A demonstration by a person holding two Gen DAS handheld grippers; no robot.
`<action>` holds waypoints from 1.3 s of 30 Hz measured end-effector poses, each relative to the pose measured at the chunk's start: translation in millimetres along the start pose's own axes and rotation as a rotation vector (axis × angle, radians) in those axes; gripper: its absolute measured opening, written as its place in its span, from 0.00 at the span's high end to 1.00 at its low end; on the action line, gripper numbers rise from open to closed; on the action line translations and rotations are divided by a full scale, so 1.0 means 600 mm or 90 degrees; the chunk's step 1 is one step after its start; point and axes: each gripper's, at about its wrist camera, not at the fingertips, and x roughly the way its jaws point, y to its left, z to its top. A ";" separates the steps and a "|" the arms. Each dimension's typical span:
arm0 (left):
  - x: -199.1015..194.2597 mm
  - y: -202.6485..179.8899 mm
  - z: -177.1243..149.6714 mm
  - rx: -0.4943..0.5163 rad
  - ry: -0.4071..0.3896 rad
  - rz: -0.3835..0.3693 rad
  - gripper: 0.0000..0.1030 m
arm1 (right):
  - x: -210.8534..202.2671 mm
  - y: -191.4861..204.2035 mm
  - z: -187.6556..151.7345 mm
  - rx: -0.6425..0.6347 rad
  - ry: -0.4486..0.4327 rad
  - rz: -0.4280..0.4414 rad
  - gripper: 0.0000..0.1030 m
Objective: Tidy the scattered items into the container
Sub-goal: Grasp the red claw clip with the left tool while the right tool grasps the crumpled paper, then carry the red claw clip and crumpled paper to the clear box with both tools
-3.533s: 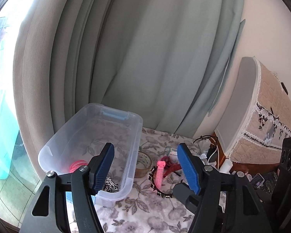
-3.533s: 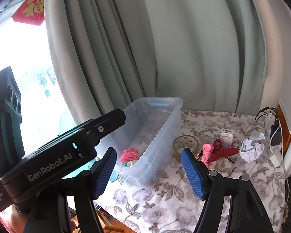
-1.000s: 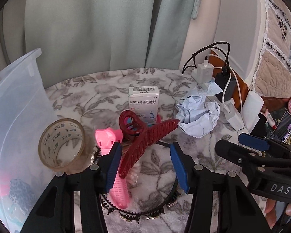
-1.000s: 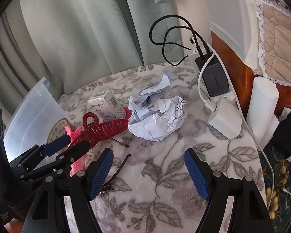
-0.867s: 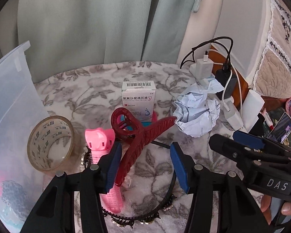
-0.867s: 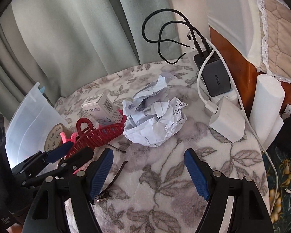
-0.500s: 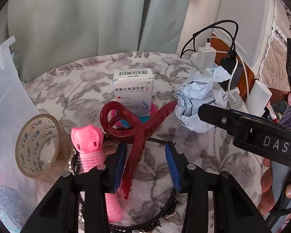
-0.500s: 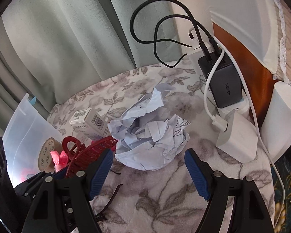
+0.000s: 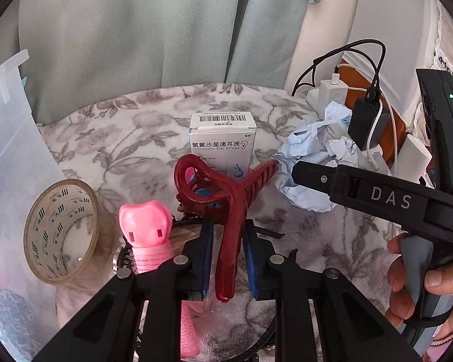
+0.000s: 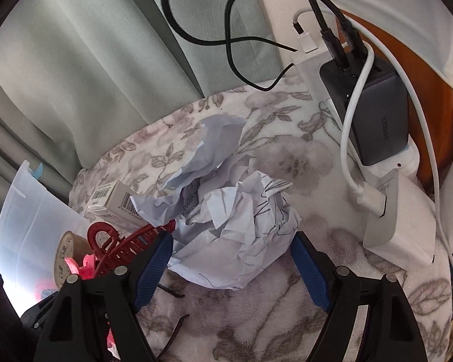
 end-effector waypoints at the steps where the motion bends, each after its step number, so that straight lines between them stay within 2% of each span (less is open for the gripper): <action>1: 0.000 0.000 0.000 -0.001 0.001 -0.001 0.88 | -0.003 -0.004 -0.001 0.009 -0.002 0.004 0.26; 6: -0.010 -0.002 -0.002 -0.001 -0.002 0.005 0.88 | -0.016 -0.013 -0.002 0.034 -0.002 0.008 0.33; 23: -0.093 -0.007 -0.012 -0.048 -0.030 -0.008 0.89 | -0.135 -0.002 -0.055 0.067 -0.046 0.032 0.34; 32: -0.185 -0.016 -0.024 -0.063 -0.076 -0.019 0.90 | -0.216 0.014 -0.113 0.069 -0.071 0.043 0.34; 39: -0.269 -0.010 -0.025 -0.073 -0.130 -0.015 0.90 | -0.292 0.039 -0.123 0.048 -0.120 0.061 0.34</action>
